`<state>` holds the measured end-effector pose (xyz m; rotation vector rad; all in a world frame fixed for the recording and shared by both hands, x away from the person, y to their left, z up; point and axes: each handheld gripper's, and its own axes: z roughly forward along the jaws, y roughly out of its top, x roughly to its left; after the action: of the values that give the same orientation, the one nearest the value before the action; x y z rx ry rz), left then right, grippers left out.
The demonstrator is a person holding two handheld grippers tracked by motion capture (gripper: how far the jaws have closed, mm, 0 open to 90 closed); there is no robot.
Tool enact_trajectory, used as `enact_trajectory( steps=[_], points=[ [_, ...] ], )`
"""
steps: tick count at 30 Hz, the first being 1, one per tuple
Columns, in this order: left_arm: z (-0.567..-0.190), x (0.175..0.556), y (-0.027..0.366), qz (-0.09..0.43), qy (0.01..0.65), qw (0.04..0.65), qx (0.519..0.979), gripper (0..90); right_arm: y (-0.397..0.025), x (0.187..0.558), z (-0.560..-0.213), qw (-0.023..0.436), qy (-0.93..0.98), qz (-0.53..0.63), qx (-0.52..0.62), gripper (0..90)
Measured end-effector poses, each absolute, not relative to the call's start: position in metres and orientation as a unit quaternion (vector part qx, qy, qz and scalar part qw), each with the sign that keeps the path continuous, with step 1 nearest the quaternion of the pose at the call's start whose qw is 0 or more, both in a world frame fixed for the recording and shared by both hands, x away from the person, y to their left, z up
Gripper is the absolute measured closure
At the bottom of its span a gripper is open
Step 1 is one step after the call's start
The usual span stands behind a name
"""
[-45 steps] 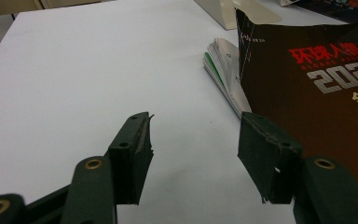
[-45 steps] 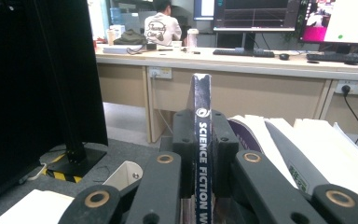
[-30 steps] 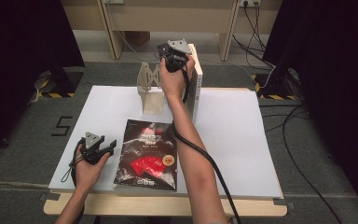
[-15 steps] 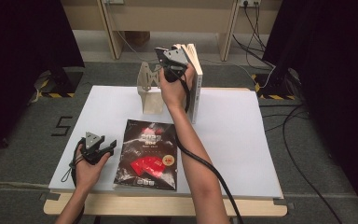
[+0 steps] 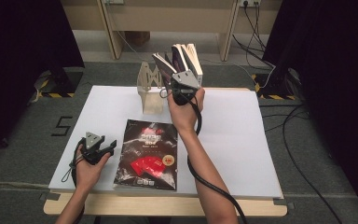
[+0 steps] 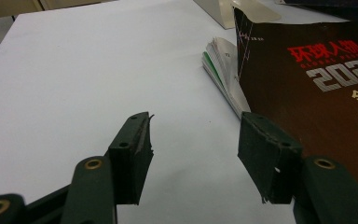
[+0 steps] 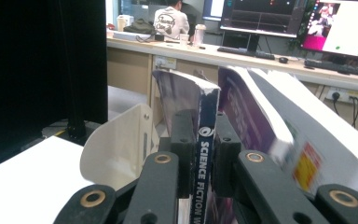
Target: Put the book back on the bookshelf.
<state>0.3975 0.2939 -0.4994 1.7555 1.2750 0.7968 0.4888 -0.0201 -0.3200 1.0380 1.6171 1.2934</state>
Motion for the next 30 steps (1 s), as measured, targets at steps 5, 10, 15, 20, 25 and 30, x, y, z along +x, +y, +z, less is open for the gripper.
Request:
enact_trajectory(
  steps=[5,10,15,20,25,30],
  points=[
    [-0.499,0.397,0.293,0.317,0.504,0.4,0.697,43.5,-0.028,0.48,-0.323,0.394,0.646,0.503,0.417,82.3],
    [-0.499,0.398,0.294,0.314,0.506,0.4,0.697,43.5,-0.035,0.481,-0.319,0.373,0.663,0.49,0.425,80.5],
    [-0.499,0.398,0.294,0.314,0.506,0.4,0.697,43.3,-0.038,0.485,-0.318,0.362,0.667,0.488,0.431,79.3],
    [-0.499,0.398,0.294,0.314,0.506,0.401,0.697,43.4,-0.037,0.488,-0.316,0.354,0.674,0.483,0.433,78.4],
    [-0.499,0.398,0.295,0.315,0.504,0.4,0.697,43.3,-0.035,0.493,-0.312,0.348,0.682,0.474,0.434,77.0],
    [-0.5,0.398,0.294,0.315,0.506,0.403,0.694,43.2,-0.034,0.499,-0.31,0.342,0.692,0.463,0.436,76.1]
  ],
)
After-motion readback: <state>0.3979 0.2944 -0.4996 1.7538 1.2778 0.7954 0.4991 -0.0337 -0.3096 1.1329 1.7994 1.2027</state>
